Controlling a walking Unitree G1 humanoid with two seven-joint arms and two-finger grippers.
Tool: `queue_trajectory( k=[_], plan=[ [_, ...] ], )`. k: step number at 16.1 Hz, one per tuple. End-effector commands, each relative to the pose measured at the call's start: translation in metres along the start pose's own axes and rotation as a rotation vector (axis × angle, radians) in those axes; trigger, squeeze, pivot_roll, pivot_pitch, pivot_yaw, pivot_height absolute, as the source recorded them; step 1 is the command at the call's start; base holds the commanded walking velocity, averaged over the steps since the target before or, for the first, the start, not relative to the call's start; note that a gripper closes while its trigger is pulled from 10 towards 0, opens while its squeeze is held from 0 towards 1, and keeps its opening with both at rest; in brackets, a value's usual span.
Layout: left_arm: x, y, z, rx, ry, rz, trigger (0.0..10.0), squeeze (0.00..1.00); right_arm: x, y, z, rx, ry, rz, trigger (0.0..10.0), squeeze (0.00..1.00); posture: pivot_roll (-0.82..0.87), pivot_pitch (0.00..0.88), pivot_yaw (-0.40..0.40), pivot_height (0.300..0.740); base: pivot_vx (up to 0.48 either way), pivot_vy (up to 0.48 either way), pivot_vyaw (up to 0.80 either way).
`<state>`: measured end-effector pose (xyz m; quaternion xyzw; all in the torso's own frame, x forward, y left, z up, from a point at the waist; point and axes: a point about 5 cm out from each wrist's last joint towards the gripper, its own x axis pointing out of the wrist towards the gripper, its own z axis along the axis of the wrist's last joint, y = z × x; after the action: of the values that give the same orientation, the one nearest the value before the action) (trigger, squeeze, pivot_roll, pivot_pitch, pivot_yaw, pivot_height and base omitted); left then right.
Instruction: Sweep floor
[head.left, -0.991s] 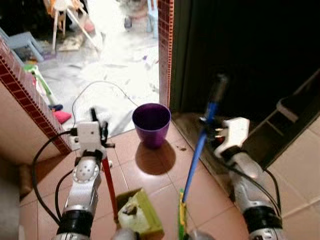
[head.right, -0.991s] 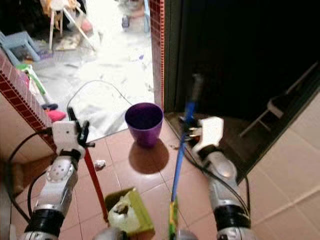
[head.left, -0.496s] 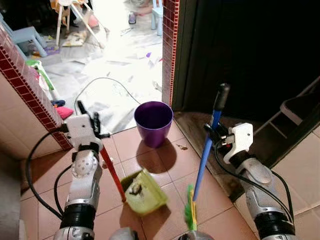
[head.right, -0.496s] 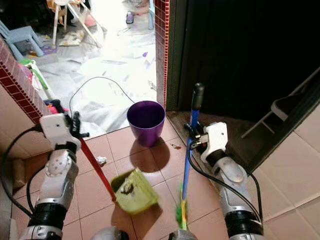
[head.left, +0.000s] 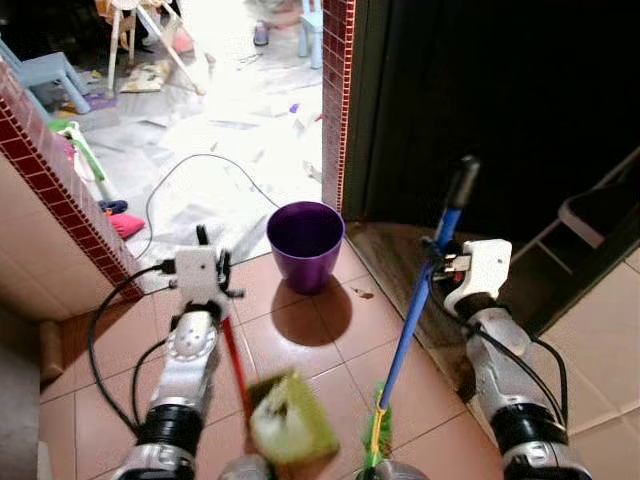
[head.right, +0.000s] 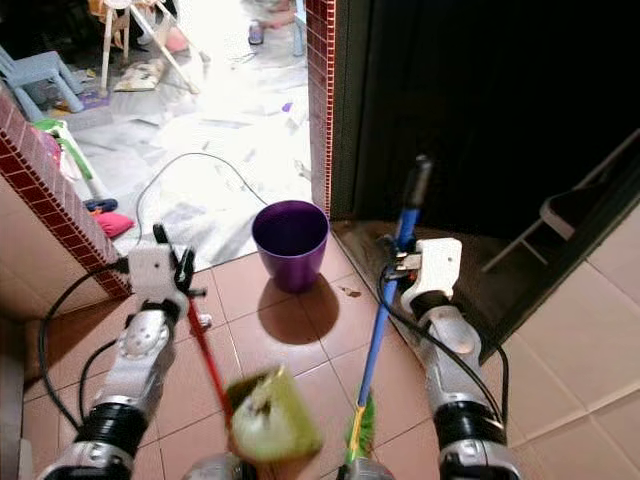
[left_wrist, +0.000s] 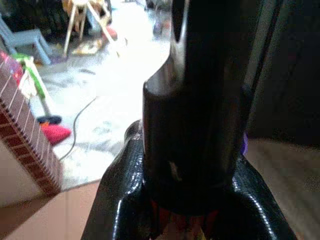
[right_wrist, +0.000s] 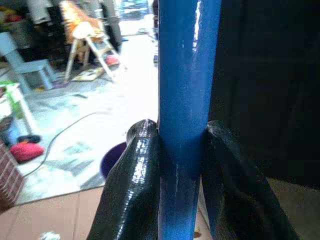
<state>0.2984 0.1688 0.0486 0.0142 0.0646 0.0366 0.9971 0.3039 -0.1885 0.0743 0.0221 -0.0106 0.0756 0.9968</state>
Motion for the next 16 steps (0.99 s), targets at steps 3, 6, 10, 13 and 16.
queue_trajectory(
  k=[3, 6, 10, 13, 16],
  plan=[
    [0.008, 0.007, 0.009, 0.011, -0.056, -0.031, 10.0, 0.0, 0.008, 0.014, 0.004, -0.003, -0.041, 0.038, 10.0, 0.0, -0.14, 0.0, 0.061, 0.74, 0.0, 0.0, 0.0],
    [0.013, -0.001, 0.015, -0.04, -0.098, -0.015, 10.0, 0.0, 0.006, 0.01, 0.003, -0.047, -0.04, 0.065, 10.0, 0.0, -0.16, 0.0, 0.043, 0.74, 0.0, 0.0, 0.0],
    [0.024, -0.007, 0.04, -0.066, -0.206, 0.052, 10.0, 0.0, -0.005, -0.021, 0.002, -0.086, -0.018, 0.009, 10.0, 0.0, -0.18, 0.0, 0.031, 0.74, 0.0, 0.0, 0.0],
    [0.032, -0.002, 0.066, -0.084, -0.295, 0.126, 10.0, 0.0, -0.01, -0.032, 0.001, -0.104, -0.012, -0.019, 10.0, 0.0, -0.19, 0.0, 0.037, 0.74, 0.0, 0.0, 0.0],
    [0.046, 0.016, 0.107, -0.104, -0.405, 0.26, 10.0, 0.0, -0.014, -0.031, -0.001, -0.105, -0.011, -0.013, 10.0, 0.0, -0.19, 0.0, 0.04, 0.74, 0.0, 0.0, 0.0]
  ],
)
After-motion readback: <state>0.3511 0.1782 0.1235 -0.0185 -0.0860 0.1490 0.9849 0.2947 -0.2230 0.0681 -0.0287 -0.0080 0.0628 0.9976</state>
